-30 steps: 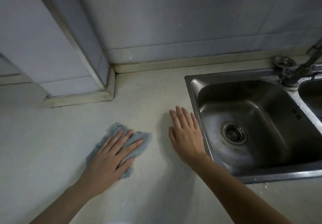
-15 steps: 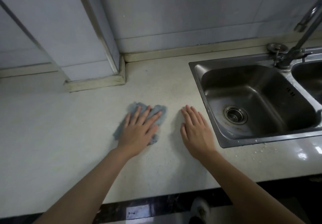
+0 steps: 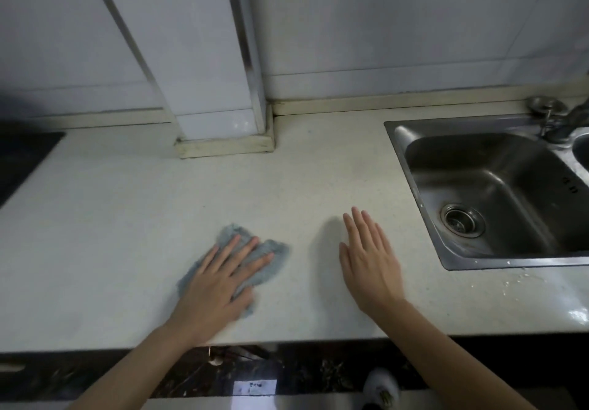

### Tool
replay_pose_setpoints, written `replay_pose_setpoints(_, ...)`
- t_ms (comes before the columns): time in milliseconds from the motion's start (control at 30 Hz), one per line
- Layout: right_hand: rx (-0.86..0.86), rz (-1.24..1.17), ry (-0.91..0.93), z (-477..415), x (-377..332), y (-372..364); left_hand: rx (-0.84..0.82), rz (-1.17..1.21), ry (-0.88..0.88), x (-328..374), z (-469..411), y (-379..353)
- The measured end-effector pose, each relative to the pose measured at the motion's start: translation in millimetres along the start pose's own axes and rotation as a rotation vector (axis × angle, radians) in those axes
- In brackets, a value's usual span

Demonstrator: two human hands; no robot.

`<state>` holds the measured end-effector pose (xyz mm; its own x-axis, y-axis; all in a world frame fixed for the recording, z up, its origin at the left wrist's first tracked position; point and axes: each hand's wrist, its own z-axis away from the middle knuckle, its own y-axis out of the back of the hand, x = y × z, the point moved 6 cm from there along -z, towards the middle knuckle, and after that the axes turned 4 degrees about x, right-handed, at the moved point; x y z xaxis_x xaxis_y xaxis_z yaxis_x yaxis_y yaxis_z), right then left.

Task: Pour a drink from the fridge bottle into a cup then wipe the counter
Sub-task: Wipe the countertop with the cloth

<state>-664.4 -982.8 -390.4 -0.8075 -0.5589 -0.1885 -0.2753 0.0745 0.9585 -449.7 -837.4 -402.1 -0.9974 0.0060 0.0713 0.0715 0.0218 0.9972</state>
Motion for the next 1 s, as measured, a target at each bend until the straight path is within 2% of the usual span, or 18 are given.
replay_pose_setpoints(133, -0.034, -0.009, 0.047, 7, -37, -9, 0.013, -0.034, 0.19, -64, 3, -3)
replay_pose_setpoints(300, -0.046, 0.007, 0.081, -3, -76, -14, 0.034, 0.048, 0.341, -71, -6, -6)
replay_pose_setpoints(467, -0.032, -0.01, 0.12, -25, -138, -19, 0.043, 0.057, 0.307, -71, -7, -6)
replay_pose_setpoints(600, -0.073, 0.014, 0.229, -41, -184, -25, 0.06, 0.119, 0.361, -77, -3, -4)
replay_pose_setpoints(700, -0.08, 0.024, 0.262, -60, -198, -28, 0.105, 0.153, 0.431, -92, -11, -2)
replay_pose_setpoints(867, -0.127, 0.018, 0.307, -88, -217, -42, 0.091, 0.076, 0.451, -126, -27, -8)
replay_pose_setpoints(1000, -0.179, 0.049, 0.293, -115, -219, -49, 0.024, 0.065, 0.433, -141, -39, -6)
